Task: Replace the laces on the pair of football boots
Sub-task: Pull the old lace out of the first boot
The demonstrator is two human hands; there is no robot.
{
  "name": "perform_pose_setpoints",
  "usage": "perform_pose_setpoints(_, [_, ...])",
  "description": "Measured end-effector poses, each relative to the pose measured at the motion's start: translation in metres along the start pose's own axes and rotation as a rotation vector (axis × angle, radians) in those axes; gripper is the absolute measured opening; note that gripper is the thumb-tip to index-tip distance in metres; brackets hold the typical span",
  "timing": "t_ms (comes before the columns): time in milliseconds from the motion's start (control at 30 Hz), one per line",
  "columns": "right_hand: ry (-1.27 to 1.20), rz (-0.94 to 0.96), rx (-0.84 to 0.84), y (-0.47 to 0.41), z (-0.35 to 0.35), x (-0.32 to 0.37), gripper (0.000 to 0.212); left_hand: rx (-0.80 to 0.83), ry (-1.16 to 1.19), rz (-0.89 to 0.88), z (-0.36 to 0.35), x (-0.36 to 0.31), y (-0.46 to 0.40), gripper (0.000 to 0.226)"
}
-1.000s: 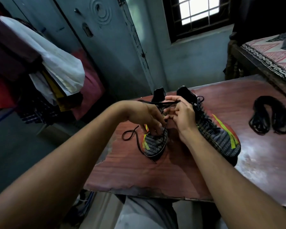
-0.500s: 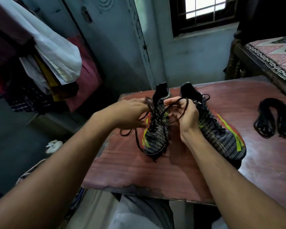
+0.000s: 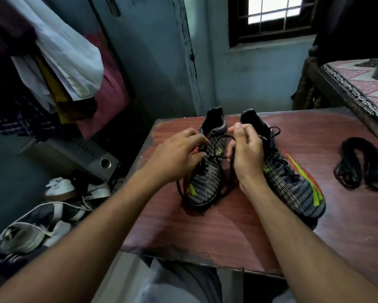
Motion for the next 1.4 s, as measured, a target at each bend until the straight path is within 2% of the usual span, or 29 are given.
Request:
perform_pose_setpoints(100, [0.380, 0.216, 0.065, 0.005, -0.006, 0.002, 0.026, -0.109, 0.127, 0.144, -0.026, 0.002, 0.023, 0.055])
perform_pose_setpoints(200, [0.531, 0.315, 0.143, 0.013, -0.014, 0.001, 0.029, -0.245, 0.158, 0.261, -0.032, 0.012, 0.036, 0.048])
perform_pose_setpoints(267, [0.589, 0.314, 0.196, 0.013, -0.017, -0.005, 0.031, -0.299, 0.133, 0.321, -0.028, 0.017, 0.039, 0.044])
perform_pose_setpoints(367, [0.591, 0.300, 0.253, 0.012, -0.018, -0.009, 0.019, -0.356, 0.088, 0.386, -0.024, 0.015, 0.040, 0.039])
perform_pose_setpoints(533, [0.599, 0.369, 0.352, 0.014, -0.026, -0.009, 0.027, -0.404, 0.016, 0.488, -0.024, 0.016, 0.031, 0.023])
perform_pose_setpoints(733, [0.696, 0.509, 0.362, 0.003, -0.052, -0.003, 0.015, -0.533, 0.062, 0.476, -0.026, 0.021, 0.034, 0.010])
perform_pose_setpoints(933, [0.550, 0.504, 0.445, 0.011, -0.048, -0.012, 0.022, -0.536, 0.222, 0.536, -0.039, 0.034, 0.035, 0.009])
perform_pose_setpoints(1067, [0.540, 0.491, 0.502, 0.009, -0.049, -0.012, 0.025, -0.529, 0.471, 0.456, -0.051, 0.043, 0.029, 0.014])
perform_pose_setpoints(1400, [0.620, 0.530, 0.509, 0.007, -0.052, -0.007, 0.022, -0.563, 0.577, 0.354, -0.048, 0.044, 0.027, 0.011])
Point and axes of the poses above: each hand's wrist, its own y-axis away from the middle knuckle, its own z-axis out of the back of the hand, x = y × z, the point moved 7 cm from there along -y, towards the middle knuckle, and after that the axes turned 7 degrees about -x, right-handed, at the moved point
